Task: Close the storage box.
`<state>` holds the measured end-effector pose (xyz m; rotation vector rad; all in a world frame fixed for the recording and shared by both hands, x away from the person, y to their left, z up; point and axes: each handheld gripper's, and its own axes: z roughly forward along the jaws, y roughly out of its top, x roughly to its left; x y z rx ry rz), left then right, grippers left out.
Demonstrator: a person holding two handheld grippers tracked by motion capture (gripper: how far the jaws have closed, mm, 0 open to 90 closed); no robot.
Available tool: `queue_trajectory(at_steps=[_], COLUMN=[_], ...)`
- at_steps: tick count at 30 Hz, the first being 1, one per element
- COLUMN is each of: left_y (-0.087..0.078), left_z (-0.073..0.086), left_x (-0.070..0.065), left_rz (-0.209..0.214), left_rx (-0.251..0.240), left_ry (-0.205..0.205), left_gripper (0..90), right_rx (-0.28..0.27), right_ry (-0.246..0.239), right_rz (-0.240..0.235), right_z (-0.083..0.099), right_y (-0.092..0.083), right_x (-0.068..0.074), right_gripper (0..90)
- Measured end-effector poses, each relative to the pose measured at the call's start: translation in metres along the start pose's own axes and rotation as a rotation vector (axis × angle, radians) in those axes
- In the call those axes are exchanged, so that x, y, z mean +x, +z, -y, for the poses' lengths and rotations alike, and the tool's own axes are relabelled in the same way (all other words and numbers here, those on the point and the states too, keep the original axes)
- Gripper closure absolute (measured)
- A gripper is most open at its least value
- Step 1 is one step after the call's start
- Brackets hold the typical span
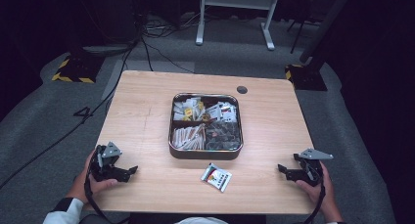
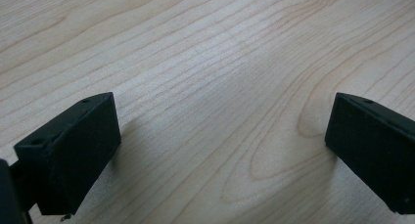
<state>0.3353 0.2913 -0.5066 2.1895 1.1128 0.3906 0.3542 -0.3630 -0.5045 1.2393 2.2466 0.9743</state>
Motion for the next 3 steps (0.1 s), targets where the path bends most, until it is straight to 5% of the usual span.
queue_trajectory(at_steps=[3], left_y=[0.0001], left_z=[-0.0001], left_x=[-0.0001], left_rz=[0.0], left_rx=[0.0], left_ry=[-0.001], left_gripper=[0.2], right_rx=[0.0], right_ry=[0.0], right_rz=[-0.001], right_z=[0.0], right_y=[0.0], right_x=[0.0], right_gripper=[14.1])
